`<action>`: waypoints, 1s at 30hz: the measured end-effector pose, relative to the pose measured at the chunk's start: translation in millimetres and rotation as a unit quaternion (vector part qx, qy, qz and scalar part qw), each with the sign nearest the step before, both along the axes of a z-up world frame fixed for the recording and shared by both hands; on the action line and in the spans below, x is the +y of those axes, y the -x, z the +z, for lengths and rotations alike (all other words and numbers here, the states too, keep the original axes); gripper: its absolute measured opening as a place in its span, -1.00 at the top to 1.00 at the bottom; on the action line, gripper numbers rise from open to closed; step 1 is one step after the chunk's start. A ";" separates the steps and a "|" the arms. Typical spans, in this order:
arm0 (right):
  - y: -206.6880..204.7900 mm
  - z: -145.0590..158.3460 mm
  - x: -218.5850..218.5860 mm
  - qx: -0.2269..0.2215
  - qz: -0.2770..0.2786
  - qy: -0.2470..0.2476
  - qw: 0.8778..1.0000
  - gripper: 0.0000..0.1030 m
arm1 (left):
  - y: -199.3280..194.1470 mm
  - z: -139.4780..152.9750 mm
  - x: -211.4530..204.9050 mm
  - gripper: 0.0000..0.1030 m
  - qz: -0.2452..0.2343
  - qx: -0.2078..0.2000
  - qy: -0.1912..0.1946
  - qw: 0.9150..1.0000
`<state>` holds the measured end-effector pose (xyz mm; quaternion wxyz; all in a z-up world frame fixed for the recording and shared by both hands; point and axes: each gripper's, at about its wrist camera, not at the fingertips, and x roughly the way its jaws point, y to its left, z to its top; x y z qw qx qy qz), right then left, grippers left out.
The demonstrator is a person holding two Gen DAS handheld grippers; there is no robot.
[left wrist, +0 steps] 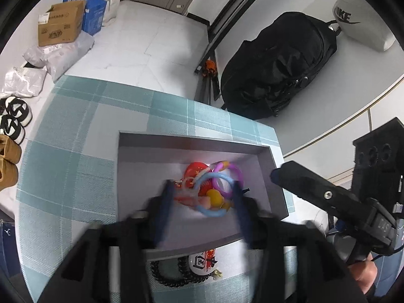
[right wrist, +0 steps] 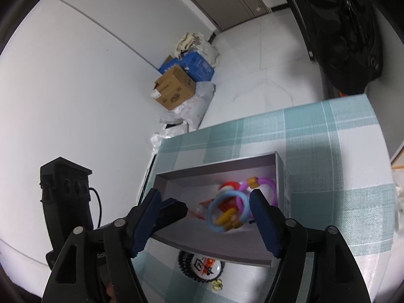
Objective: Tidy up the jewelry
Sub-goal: 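Carry the blue bangle and red ring into the silver box and open both tools, then withdraw both tools from the box toward the badge and bracelets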
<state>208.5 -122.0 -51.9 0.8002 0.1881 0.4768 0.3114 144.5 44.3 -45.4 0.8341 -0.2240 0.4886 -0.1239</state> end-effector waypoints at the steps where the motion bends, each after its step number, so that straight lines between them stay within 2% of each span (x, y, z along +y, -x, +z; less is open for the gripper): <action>1: 1.6 2.1 -0.4 -0.005 -0.001 0.001 1.000 -0.41 | 1.6 1.1 1.5 -0.19 0.005 -0.004 0.006 1.000; 7: 10.7 14.0 -9.4 -0.033 -0.018 0.009 0.999 -0.48 | 5.9 3.6 2.1 -0.19 0.005 -0.010 -0.002 1.000; 19: 41.2 27.2 -10.4 -0.087 -0.007 0.048 0.995 -0.67 | 41.9 20.9 -3.8 -0.19 -0.009 -0.063 -0.066 0.996; 26: 61.6 29.3 -9.0 -0.108 0.008 0.052 0.993 -0.75 | 65.4 15.5 1.1 -0.21 0.003 -0.069 -0.114 0.991; 30: 71.8 30.1 -5.0 -0.117 0.012 0.056 0.992 -0.80 | 80.4 13.0 9.1 -0.23 0.013 -0.073 -0.124 0.989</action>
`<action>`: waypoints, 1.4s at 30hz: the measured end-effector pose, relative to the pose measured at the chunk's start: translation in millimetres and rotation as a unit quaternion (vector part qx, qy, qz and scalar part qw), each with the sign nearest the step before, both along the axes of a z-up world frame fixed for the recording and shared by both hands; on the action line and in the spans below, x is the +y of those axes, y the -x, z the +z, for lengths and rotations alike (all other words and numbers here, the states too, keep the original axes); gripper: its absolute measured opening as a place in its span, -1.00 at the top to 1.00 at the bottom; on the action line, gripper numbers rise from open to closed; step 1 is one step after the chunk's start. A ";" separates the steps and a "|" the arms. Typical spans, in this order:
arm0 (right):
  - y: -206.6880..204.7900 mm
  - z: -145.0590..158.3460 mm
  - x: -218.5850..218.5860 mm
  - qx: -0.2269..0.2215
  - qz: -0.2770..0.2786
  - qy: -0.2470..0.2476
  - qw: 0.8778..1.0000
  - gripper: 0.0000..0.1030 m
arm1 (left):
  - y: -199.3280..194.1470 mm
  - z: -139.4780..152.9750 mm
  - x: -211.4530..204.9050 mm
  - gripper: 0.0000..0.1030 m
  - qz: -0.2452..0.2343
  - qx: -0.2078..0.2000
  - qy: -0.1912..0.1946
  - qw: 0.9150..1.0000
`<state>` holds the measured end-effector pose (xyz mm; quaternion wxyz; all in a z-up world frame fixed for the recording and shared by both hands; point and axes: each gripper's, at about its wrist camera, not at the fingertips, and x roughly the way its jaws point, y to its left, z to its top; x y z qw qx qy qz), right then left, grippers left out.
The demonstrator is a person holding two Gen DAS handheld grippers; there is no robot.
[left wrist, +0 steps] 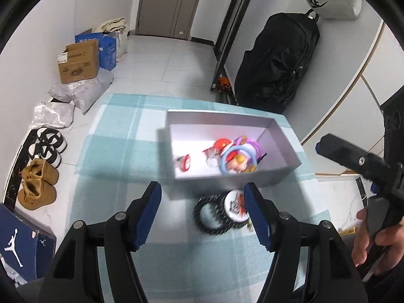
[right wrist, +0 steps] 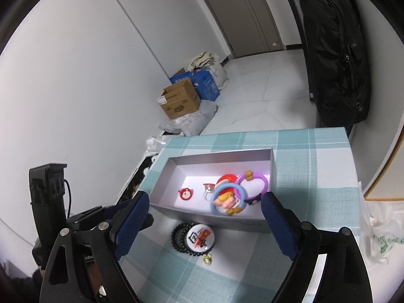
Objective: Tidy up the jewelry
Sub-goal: 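Withdraw both tools from the box toward the badge and bracelets, then grasp the white China badge with the right tool while the left tool grasps a black bead bracelet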
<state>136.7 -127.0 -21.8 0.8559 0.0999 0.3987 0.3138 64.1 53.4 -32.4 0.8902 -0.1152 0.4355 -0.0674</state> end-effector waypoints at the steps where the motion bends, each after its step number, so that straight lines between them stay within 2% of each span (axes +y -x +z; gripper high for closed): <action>1: 3.5 -0.2 0.0 -0.001 0.000 -0.002 1.000 -0.82 | 1.9 -0.6 0.2 -0.24 0.002 0.000 -0.004 1.000; 3: 7.1 -1.2 0.6 0.000 -0.001 -0.003 1.000 -0.87 | 7.9 -2.8 3.4 -0.24 0.011 0.001 -0.014 1.000; 8: 18.1 -9.1 6.8 0.019 0.007 0.001 1.000 -0.88 | 18.4 -7.6 8.6 -0.28 0.030 0.007 -0.006 1.000; 11: 25.8 -11.3 12.8 0.015 0.014 0.017 1.000 -0.88 | 21.8 -13.4 6.0 -0.48 0.035 0.012 -0.001 0.999; 15: 30.6 -20.6 17.7 0.028 0.018 0.032 0.999 -0.88 | 25.6 -21.7 0.1 -0.50 0.026 0.023 -0.013 0.999; 22: 32.5 -37.2 29.3 0.046 0.031 0.064 0.996 -0.84 | 28.4 -27.1 11.7 -0.51 0.038 0.040 -0.005 0.998; 25: 30.3 -45.0 34.3 0.055 0.035 0.077 0.995 -0.63 | 27.8 -27.2 13.5 -0.51 0.043 0.041 -0.004 0.998; 27: 28.8 -50.9 38.2 0.064 0.036 0.090 0.993 -0.41 | 28.1 -29.7 11.6 -0.51 0.040 0.045 -0.005 0.998; 34: 24.0 -65.9 55.6 0.068 0.042 0.127 0.989 -0.37 | 29.4 -36.2 7.0 -0.51 0.018 0.055 -0.013 0.998; 42: 12.5 -82.0 71.0 0.077 0.041 0.160 0.983 -0.12 | 25.9 -44.7 15.5 -0.51 0.021 0.070 -0.010 0.997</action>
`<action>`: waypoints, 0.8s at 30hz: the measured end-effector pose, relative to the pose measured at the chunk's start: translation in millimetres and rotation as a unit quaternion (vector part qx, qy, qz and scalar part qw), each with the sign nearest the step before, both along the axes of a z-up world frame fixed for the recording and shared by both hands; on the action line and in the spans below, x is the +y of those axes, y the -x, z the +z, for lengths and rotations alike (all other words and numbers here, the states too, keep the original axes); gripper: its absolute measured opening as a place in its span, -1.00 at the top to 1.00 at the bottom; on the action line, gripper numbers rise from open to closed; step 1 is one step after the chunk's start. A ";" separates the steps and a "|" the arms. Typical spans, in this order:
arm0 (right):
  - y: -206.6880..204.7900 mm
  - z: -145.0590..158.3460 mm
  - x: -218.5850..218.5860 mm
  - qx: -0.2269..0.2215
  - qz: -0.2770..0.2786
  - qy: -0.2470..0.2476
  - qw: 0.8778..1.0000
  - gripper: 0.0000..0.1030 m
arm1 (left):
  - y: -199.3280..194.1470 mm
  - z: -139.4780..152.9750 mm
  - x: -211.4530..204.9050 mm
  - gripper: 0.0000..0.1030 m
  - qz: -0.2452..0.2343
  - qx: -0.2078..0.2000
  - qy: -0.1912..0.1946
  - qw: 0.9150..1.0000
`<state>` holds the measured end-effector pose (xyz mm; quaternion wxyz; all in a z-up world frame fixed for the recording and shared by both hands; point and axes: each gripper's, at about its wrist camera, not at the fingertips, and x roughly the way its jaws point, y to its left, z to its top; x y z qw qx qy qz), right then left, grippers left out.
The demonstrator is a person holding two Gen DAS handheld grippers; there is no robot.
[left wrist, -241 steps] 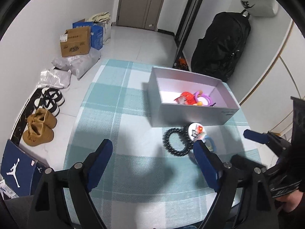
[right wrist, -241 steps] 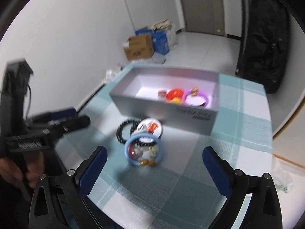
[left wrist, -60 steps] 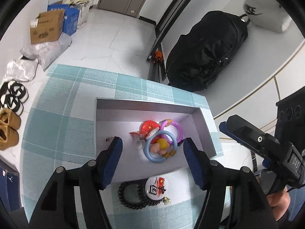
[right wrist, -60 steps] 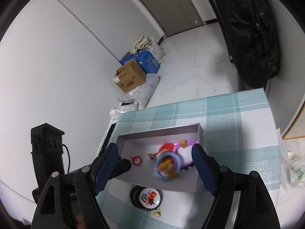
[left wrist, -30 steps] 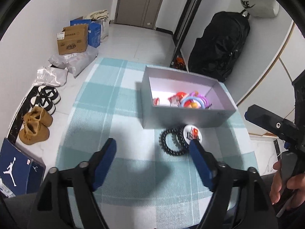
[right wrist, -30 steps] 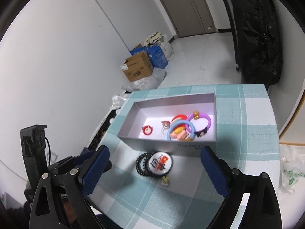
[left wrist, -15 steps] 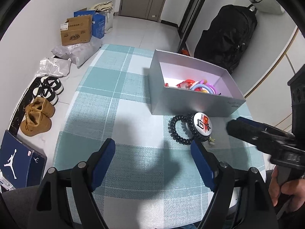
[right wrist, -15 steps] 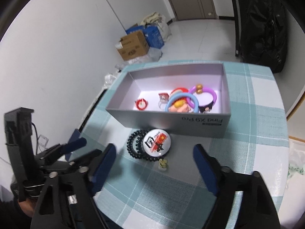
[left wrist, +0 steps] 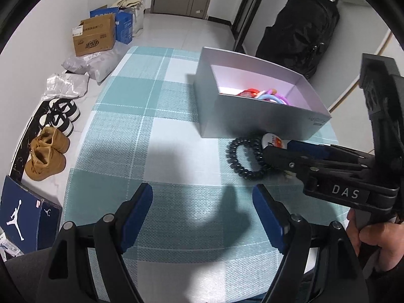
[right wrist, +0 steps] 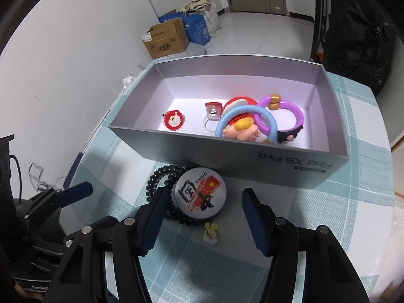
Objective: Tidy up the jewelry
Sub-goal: 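Grasp the white China badge with the right tool while the left tool grasps a black bead bracelet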
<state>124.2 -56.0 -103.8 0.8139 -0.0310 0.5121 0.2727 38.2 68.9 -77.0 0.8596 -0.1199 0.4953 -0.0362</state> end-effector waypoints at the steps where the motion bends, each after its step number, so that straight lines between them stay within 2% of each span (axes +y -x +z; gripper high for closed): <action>1: -0.4 0.4 0.8 -0.002 0.000 0.001 1.000 -0.10 | -0.6 -1.0 1.7 -0.51 0.002 0.002 0.003 1.000; 6: -2.7 -2.0 0.6 0.012 0.006 -0.008 1.000 0.11 | -3.8 -4.2 7.5 -0.51 0.011 0.011 0.016 1.000; 9: -2.5 -2.0 0.1 0.006 0.005 0.004 1.000 0.32 | -5.1 -4.7 6.9 -0.51 0.011 0.013 0.019 1.000; 13: -4.1 -1.4 -3.9 0.013 0.000 -0.007 1.000 0.39 | -6.5 -3.6 4.4 -0.51 0.008 0.011 0.017 1.000; 20: -1.8 4.1 -13.2 0.011 0.000 -0.022 1.000 0.78 | -8.7 -3.7 -4.1 -0.51 0.000 0.010 0.007 1.000; 24: 1.3 4.7 -21.0 0.013 0.006 -0.030 0.999 0.87 | -10.8 -1.5 -7.8 -0.51 -0.002 0.009 0.013 1.000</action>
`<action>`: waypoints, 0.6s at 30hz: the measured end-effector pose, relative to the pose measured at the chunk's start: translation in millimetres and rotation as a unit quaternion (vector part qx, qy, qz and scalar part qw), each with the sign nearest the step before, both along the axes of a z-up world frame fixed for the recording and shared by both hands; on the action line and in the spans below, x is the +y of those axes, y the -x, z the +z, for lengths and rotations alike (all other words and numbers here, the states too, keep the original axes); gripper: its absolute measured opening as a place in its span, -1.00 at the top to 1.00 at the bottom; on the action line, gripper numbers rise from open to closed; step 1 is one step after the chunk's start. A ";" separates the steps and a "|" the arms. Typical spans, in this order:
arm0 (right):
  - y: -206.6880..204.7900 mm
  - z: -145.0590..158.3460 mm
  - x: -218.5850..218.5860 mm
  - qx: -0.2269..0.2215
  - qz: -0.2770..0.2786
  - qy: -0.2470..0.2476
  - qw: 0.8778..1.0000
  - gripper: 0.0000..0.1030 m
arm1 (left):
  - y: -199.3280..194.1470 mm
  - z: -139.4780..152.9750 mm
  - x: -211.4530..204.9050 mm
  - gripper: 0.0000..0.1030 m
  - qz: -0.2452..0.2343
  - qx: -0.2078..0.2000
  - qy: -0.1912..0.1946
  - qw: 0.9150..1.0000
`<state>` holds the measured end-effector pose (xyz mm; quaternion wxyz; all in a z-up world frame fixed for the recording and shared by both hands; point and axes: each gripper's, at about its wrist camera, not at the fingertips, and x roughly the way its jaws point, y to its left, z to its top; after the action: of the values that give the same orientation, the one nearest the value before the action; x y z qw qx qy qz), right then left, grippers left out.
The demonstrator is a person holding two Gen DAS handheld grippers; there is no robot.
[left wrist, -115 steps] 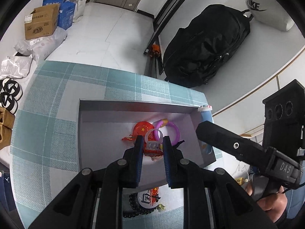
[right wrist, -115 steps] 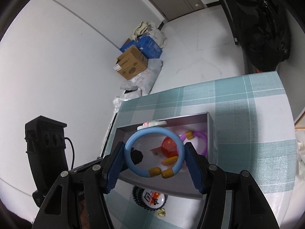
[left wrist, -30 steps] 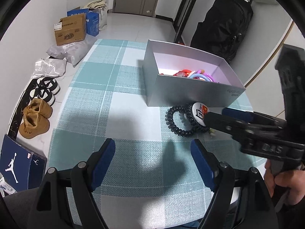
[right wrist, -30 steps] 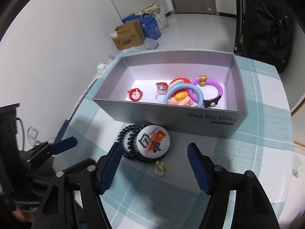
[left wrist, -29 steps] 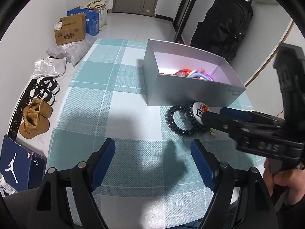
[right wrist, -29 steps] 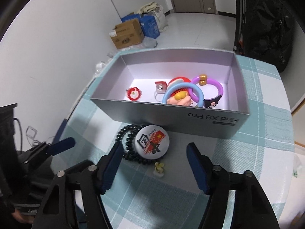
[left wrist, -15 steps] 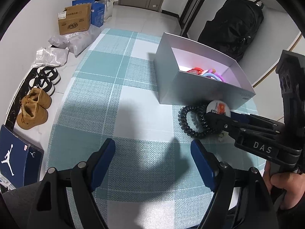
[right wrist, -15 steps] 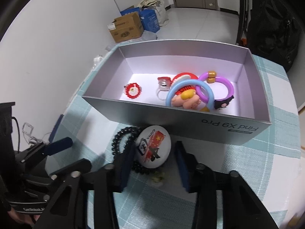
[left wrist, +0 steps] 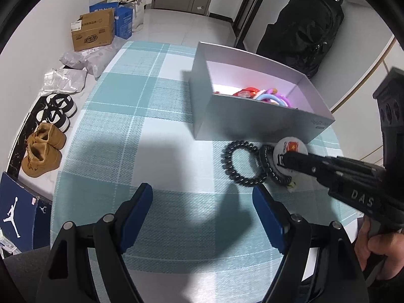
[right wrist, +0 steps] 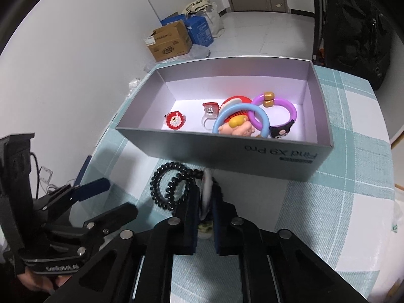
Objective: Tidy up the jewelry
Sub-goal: 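Grasp the white China badge with the right tool while the left tool grasps a black bead bracelet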
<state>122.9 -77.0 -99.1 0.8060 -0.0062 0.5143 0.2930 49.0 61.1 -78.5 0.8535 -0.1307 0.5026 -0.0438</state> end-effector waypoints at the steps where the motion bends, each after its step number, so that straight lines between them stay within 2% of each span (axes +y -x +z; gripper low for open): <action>1: 0.5 1.0 -2.8 -0.001 0.000 -0.002 1.000 0.87 | -0.3 1.0 -1.0 -0.51 -0.002 0.000 0.005 1.000; 4: 2.5 7.6 -11.2 -0.006 -0.004 -0.016 1.000 0.88 | -2.7 5.6 -10.8 -0.51 -0.019 -0.003 0.024 1.000; 7: 8.6 15.7 -23.9 -0.012 -0.010 -0.034 0.999 0.88 | -5.1 9.2 -26.9 -0.51 -0.041 -0.012 0.021 0.999; 14: 14.0 34.0 -51.7 -0.025 -0.030 -0.069 0.997 0.87 | -10.4 12.4 -60.7 -0.51 -0.083 -0.032 -0.024 0.996; 18: 13.6 43.4 -62.8 -0.030 -0.038 -0.079 0.996 0.87 | -17.1 6.8 -68.7 -0.51 -0.084 -0.024 -0.056 0.995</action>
<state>109.3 -139.8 -55.7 0.8295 0.0684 0.4649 0.3019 66.1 -7.6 -71.7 0.8645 -0.0386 0.4929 -0.0904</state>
